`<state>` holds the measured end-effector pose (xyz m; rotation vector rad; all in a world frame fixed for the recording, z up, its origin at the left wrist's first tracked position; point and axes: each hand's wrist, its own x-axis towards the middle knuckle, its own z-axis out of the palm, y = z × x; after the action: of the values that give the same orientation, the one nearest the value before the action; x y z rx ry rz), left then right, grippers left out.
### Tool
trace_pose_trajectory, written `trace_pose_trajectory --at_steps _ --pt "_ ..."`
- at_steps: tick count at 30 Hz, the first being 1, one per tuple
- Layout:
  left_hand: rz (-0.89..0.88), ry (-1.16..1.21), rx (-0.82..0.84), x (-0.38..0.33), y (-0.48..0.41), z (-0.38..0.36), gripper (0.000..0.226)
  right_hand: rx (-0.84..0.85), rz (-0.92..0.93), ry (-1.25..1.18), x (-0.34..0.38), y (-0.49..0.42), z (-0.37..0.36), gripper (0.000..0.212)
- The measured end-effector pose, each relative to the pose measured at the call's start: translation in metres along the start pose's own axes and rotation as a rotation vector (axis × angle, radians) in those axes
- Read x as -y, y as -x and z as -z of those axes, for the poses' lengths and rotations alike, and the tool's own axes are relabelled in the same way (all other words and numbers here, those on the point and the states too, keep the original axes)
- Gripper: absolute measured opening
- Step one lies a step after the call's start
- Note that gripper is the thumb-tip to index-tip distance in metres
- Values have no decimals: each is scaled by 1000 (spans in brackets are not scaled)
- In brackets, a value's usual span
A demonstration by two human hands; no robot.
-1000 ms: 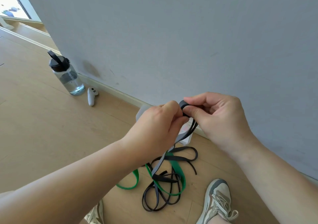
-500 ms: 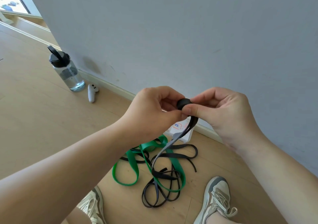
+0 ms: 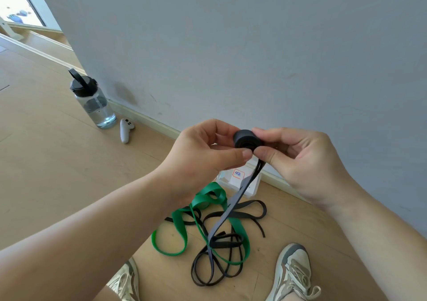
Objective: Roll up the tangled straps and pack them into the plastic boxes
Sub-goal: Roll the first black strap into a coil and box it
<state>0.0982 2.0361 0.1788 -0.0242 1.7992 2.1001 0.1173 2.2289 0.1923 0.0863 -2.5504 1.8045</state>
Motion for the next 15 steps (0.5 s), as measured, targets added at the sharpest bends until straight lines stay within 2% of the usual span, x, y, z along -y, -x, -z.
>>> trace_pose_trajectory --at_steps 4,7,10,12,15 --pt "-50 -431 8 -7 -1 2 25 -23 154 290 -1 3 -9 28" --pt "-173 -770 60 -12 -2 5 20 58 299 511 -2 3 -11 26" --pt "-217 -927 71 -14 -3 6 16 94 387 670 2 4 -14 31" --pt "-240 -956 67 -14 -4 5 12 74 390 683 5 6 -17 33" --pt "-225 -844 25 -17 -6 8 12 -29 132 339 10 5 -12 34"
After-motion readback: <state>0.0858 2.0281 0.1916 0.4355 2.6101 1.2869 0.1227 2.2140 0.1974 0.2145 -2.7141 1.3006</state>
